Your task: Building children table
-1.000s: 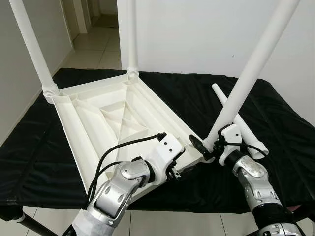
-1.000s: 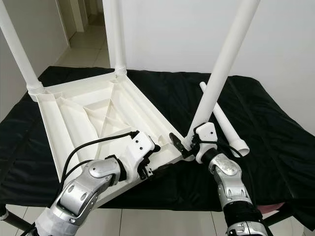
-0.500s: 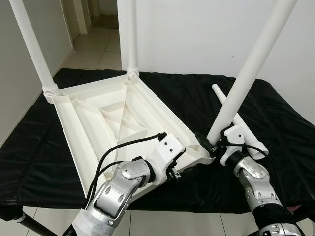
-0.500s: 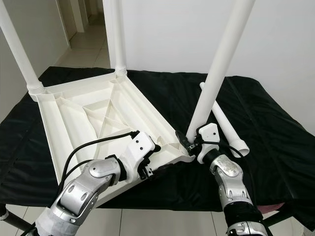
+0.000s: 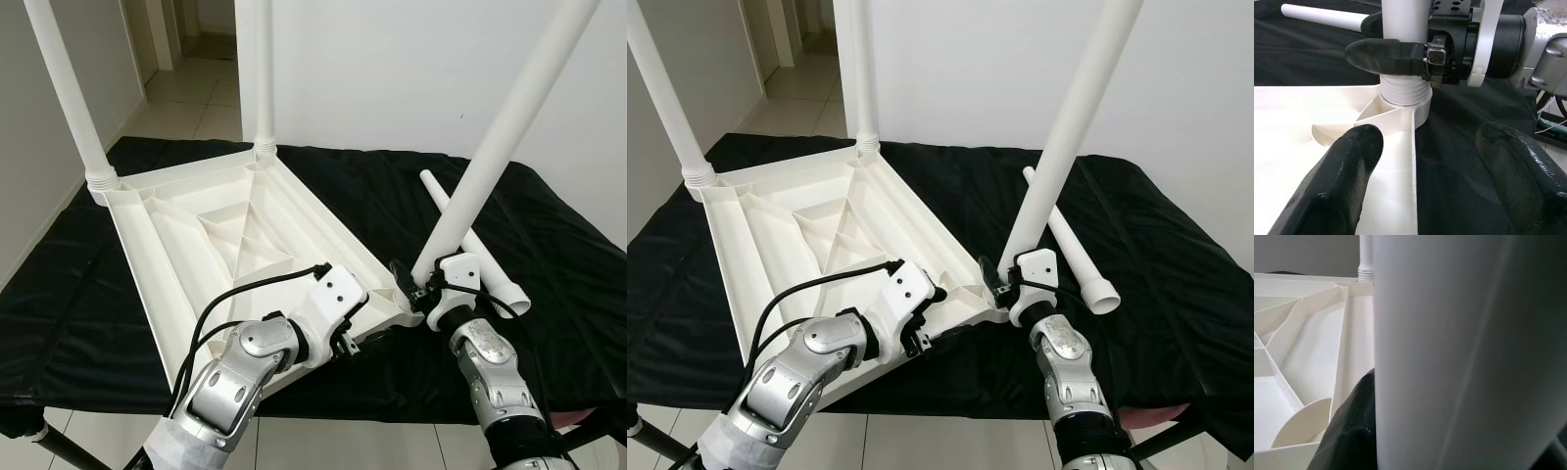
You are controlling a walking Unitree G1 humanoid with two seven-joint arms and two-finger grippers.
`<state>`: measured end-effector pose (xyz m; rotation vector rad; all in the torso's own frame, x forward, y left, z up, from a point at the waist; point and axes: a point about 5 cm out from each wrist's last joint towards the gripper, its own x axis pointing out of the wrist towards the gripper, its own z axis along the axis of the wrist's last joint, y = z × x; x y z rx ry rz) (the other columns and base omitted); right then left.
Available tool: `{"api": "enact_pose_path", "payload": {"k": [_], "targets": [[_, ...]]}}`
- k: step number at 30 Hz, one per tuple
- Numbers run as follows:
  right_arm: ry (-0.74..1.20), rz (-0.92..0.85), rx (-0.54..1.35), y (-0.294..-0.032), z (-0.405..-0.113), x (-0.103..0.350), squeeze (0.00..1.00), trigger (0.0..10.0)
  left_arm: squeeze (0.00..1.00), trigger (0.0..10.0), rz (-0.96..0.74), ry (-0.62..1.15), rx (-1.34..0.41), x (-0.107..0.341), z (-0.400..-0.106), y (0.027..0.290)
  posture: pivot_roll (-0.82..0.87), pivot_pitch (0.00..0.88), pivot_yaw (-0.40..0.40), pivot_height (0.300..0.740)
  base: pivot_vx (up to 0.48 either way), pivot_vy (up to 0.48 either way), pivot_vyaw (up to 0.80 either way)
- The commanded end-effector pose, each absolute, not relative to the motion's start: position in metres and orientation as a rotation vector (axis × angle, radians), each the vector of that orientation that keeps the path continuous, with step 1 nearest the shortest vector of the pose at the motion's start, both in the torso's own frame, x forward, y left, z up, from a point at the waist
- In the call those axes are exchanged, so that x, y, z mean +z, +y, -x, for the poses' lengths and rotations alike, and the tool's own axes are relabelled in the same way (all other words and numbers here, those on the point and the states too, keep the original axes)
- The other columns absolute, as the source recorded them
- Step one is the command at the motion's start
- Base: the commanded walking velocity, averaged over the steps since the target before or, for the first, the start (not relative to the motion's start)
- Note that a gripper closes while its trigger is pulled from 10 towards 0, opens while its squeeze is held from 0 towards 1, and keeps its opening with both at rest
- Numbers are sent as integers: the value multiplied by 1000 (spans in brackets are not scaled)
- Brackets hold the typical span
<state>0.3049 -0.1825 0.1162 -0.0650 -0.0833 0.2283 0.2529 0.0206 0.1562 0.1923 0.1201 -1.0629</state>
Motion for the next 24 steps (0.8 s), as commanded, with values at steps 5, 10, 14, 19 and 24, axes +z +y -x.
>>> {"api": "enact_pose_path", "payload": {"k": [5,10,14,19,24], "targets": [[47,-1,76,-175,-295,96,0,10000,0,10000,-205,99,-1011,158,-256,20,-53,0,-38,740,0,0,0],[57,-116,-46,-156,-288,101,0,10000,0,10000,-204,96,-1011,158,-256,20,-54,0,-39,740,0,0,0],[47,-212,-138,-150,-285,108,0,10000,0,10000,-203,95,-1012,159,-256,20,-54,0,-43,740,0,0,0],[11,-284,-256,-151,-280,119,0,10000,0,10000,-203,93,-1013,159,-256,20,-53,0,-45,740,0,0,0],[3,-280,-302,-152,-276,123,0,10000,0,10000,-204,92,-1009,159,-256,20,-49,0,-49,740,0,0,0]]}}
